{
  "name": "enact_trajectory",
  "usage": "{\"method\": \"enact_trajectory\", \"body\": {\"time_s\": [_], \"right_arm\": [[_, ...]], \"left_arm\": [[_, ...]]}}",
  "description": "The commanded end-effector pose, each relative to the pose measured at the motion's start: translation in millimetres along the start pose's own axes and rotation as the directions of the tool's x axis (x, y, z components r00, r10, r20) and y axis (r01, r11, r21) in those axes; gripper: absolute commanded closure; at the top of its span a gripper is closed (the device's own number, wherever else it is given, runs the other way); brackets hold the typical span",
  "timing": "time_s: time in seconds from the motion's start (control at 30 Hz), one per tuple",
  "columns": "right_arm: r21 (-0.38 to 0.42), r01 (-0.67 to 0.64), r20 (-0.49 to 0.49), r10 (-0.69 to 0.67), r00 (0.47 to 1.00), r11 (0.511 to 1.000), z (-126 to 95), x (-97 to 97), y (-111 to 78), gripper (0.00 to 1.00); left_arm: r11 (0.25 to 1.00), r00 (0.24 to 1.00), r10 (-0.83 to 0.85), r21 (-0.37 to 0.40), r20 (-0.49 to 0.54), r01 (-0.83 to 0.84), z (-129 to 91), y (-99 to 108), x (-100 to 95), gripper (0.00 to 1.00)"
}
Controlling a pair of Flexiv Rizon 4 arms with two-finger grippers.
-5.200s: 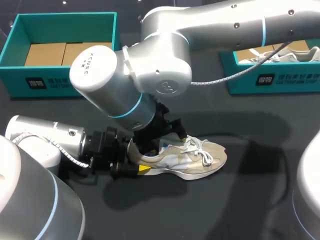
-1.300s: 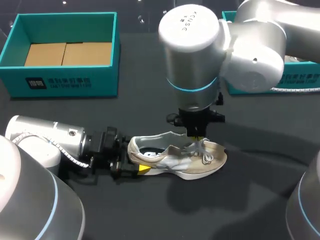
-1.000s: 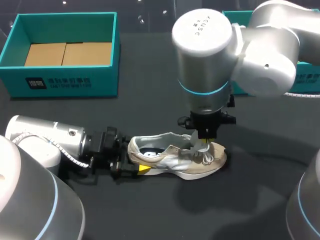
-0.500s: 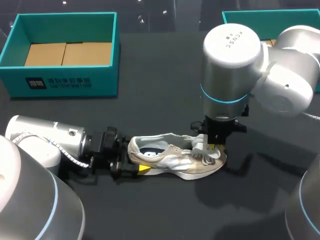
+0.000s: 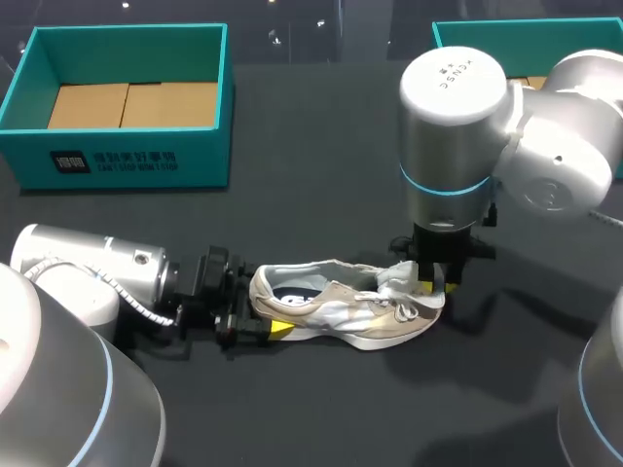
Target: Take the shoe out of the shoebox, open the shoe tongue, remove and reinsert the insole, then place the shoe into the shoebox
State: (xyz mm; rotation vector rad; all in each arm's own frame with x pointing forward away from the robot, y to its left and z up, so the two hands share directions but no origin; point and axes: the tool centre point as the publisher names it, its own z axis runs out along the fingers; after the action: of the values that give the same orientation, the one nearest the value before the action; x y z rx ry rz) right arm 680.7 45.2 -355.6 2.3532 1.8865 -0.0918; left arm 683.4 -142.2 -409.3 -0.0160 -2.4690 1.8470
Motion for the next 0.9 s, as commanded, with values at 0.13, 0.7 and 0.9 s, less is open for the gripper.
{"method": "enact_trajectory", "body": {"time_s": [0.13,0.7,0.9], "right_arm": [[-0.004,-0.008,0.060,0.009,0.998,1.000,-8,5.1,3.1,0.35],[-0.124,0.104,0.166,-0.082,0.983,0.987,-110,8.0,-1.6,0.35],[-0.155,0.239,0.189,-0.209,0.960,0.959,-146,17.3,-0.8,0.40]], "left_arm": [[1.000,1.000,0.000,0.000,0.001,0.000,1,1,-0.2,1.00],[1.000,1.000,0.000,0.000,0.001,0.000,1,1,-0.2,1.00],[1.000,1.000,0.000,0.000,0.001,0.000,1,1,-0.2,1.00]]}}
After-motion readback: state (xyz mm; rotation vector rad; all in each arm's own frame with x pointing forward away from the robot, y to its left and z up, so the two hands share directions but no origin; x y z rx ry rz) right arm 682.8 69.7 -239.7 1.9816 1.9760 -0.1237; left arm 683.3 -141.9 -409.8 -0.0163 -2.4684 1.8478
